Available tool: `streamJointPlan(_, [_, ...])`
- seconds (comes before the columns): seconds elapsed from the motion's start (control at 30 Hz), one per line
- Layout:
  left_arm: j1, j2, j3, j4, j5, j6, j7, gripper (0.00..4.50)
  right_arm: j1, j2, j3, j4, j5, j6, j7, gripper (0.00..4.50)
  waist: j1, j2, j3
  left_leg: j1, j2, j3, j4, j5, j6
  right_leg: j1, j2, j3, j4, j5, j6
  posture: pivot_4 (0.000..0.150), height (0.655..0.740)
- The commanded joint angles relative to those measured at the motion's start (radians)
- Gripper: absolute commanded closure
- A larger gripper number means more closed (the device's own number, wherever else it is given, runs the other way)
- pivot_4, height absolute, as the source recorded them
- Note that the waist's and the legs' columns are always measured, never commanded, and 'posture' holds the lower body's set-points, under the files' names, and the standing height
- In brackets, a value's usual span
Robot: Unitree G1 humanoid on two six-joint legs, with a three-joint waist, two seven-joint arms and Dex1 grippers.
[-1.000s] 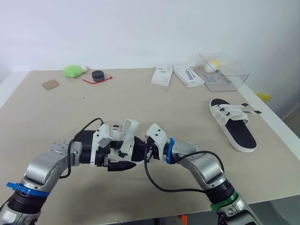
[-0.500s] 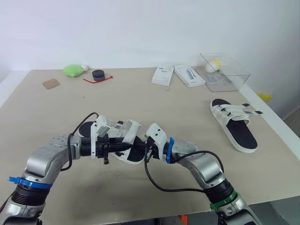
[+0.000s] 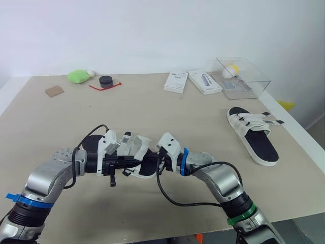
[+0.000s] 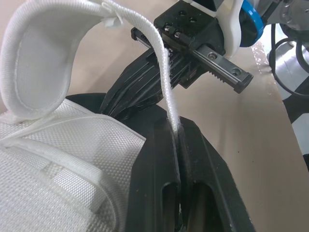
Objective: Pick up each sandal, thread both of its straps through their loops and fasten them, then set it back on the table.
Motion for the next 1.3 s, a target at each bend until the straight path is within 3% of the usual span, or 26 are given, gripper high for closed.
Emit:
streamJointPlan(0.03, [0.012, -0.003, -0.002, -0.025, -0.028, 0.035, -0.003, 4.43, 0.013, -0.015, -0.01, -0.011, -0.012, 0.017, -0.011, 4.5, 0.0, 0.0, 0.0, 0.0, 0.0, 0.0, 0.0, 0.0, 0.0, 0.0, 0.0, 0.0, 0.0, 0.0, 0.0, 0.15, 0.74])
streamJointPlan(0.1, [0.014, -0.002, 0.012, -0.034, -0.043, 0.06, 0.009, 4.43, 0.012, -0.016, -0.01, -0.013, -0.012, 0.019, -0.011, 4.5, 0.0, 0.0, 0.0, 0.0, 0.0, 0.0, 0.0, 0.0, 0.0, 0.0, 0.0, 0.0, 0.0, 0.0, 0.0, 0.15, 0.74])
streamJointPlan(0.13, [0.012, 0.003, 0.026, -0.039, -0.063, 0.084, 0.011, 3.89, 0.012, -0.016, -0.01, -0.014, -0.011, 0.02, -0.011, 4.5, 0.0, 0.0, 0.0, 0.0, 0.0, 0.0, 0.0, 0.0, 0.0, 0.0, 0.0, 0.0, 0.0, 0.0, 0.0, 0.15, 0.74])
streamJointPlan(0.23, [0.008, 0.018, 0.06, -0.057, -0.105, 0.123, 0.009, 3.14, 0.013, -0.013, -0.009, -0.015, -0.01, 0.023, -0.013, 4.5, 0.0, 0.0, 0.0, 0.0, 0.0, 0.0, 0.0, 0.0, 0.0, 0.0, 0.0, 0.0, 0.0, 0.0, 0.0, 0.15, 0.74])
streamJointPlan(0.47, [0.001, 0.075, 0.202, -0.105, -0.221, 0.204, 0.033, 0.17, 0.025, -0.011, -0.008, -0.025, -0.004, 0.028, -0.02, 4.5, -0.001, -0.001, 0.001, 0.0, 0.0, 0.0, 0.0, 0.0, 0.0, 0.0, 0.0, 0.0, 0.0, 0.0, 0.0, 0.15, 0.74])
streamJointPlan(0.5, [0.001, 0.086, 0.231, -0.107, -0.241, 0.217, 0.038, 0.05, 0.027, -0.011, -0.009, -0.026, -0.003, 0.028, -0.021, 4.5, -0.001, -0.001, 0.001, 0.0, 0.0, 0.0, 0.0, 0.0, 0.0, 0.0, 0.0, 0.0, 0.0, 0.0, 0.0, 0.15, 0.74])
streamJointPlan(0.73, [0.13, 0.187, 0.407, -0.143, -0.401, 0.341, 0.019, 0.05, 0.041, -0.011, -0.008, -0.036, -0.004, 0.031, -0.023, 4.5, -0.001, -0.001, 0.001, 0.0, 0.0, 0.0, 0.0, -0.001, -0.002, -0.001, -0.001, 0.0, 0.0, 0.0, 0.0, 0.15, 0.74])
streamJointPlan(0.87, [0.276, 0.237, 0.388, -0.203, -0.374, 0.322, -0.022, 0.05, 0.047, -0.007, 0.0, -0.039, -0.004, 0.033, -0.022, 4.5, -0.001, -0.001, 0.001, 0.0, 0.0, 0.0, -0.001, -0.002, -0.003, -0.001, -0.001, 0.0, 0.0, 0.0, -0.001, 0.15, 0.74])
streamJointPlan(0.93, [0.312, 0.243, 0.34, -0.209, -0.299, 0.258, -0.014, 0.05, 0.049, -0.004, 0.002, -0.042, -0.004, 0.034, -0.023, 4.5, 0.001, -0.002, 0.001, 0.001, 0.0, 0.0, -0.001, -0.003, -0.004, -0.001, -0.001, 0.0, 0.0, -0.001, -0.002, 0.15, 0.74])
streamJointPlan(1.17, [0.286, 0.096, 0.22, -0.188, -0.102, 0.022, 0.084, 0.05, 0.055, -0.017, -0.002, -0.056, -0.003, 0.04, -0.018, 4.5, 0.002, -0.001, 0.001, 0.0, 0.001, 0.001, -0.001, -0.002, -0.006, -0.003, -0.002, 0.0, -0.005, -0.004, -0.004, 0.15, 0.74])
streamJointPlan(1.3, [0.273, 0.055, 0.194, -0.184, -0.115, 0.027, 0.097, 0.05, 0.054, -0.02, -0.003, -0.058, -0.004, 0.043, -0.015, 4.5, 0.002, -0.001, 0.001, 0.0, 0.0, 0.002, -0.001, -0.001, -0.006, -0.003, -0.002, 0.0, -0.005, -0.003, -0.004, 0.15, 0.74])
